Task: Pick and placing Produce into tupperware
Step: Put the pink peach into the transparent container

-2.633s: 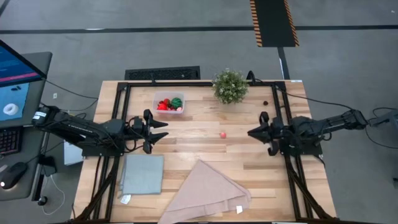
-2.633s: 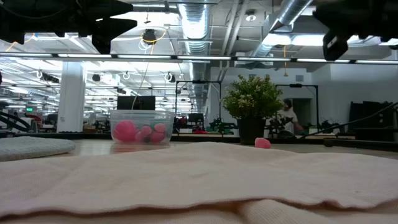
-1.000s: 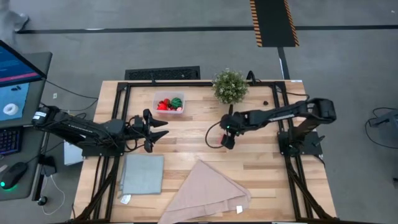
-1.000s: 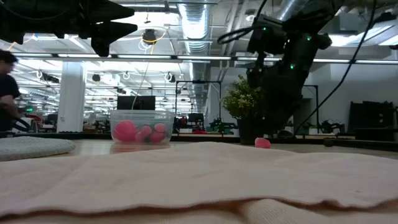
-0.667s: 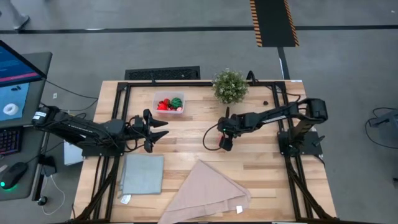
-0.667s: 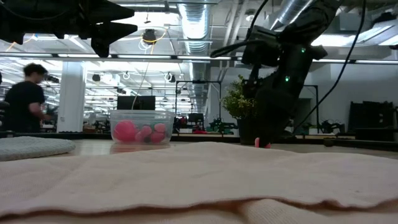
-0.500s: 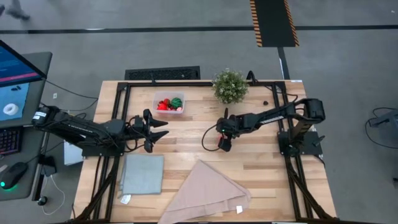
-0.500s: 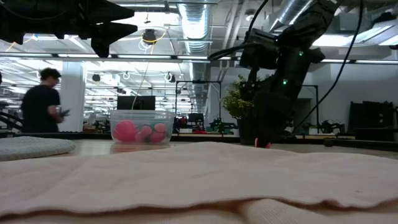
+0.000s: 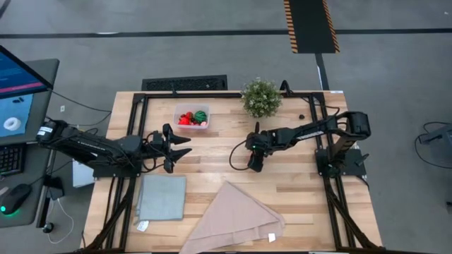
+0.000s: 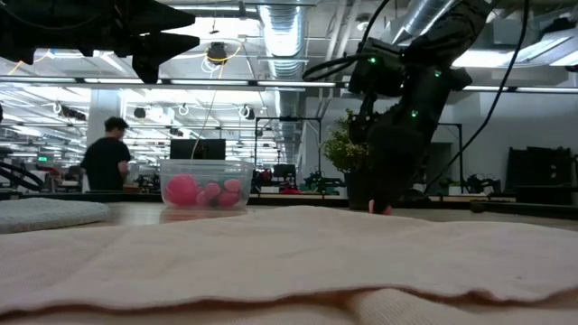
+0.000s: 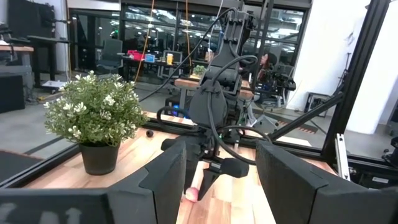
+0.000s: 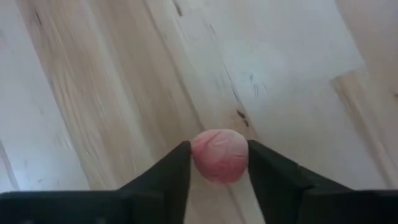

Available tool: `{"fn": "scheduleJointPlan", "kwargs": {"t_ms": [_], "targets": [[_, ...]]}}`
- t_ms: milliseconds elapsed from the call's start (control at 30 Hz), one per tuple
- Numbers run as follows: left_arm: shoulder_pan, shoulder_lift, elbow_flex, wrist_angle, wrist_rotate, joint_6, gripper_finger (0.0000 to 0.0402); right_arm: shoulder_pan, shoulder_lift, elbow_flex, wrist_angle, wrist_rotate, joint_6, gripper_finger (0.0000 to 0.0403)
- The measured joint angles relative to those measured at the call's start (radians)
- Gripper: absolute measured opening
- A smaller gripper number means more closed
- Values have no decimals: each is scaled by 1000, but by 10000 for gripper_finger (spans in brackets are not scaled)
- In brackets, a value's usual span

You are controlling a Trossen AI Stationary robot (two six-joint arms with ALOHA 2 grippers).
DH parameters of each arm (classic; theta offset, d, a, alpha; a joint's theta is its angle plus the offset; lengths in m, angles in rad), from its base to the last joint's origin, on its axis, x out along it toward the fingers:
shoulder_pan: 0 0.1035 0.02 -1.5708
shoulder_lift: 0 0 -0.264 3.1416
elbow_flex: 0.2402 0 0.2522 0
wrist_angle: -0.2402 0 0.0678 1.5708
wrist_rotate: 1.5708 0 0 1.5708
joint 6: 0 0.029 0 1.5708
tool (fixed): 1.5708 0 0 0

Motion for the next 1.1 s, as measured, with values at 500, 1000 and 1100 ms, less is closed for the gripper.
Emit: {"fn": "scheduleJointPlan", "kwargs": {"t_ms": [500,1000,1100], "targets": [[0,-1,0,26,-1,-6,183,-9,0,201,70,-31,-79,100],[0,-48,8,53,-42,-75,183,-196,284,724,122,-298,-147,100],[0,-63,8,54,-20,-89,183,-228,391,909,18,-334,-159,102]]}}
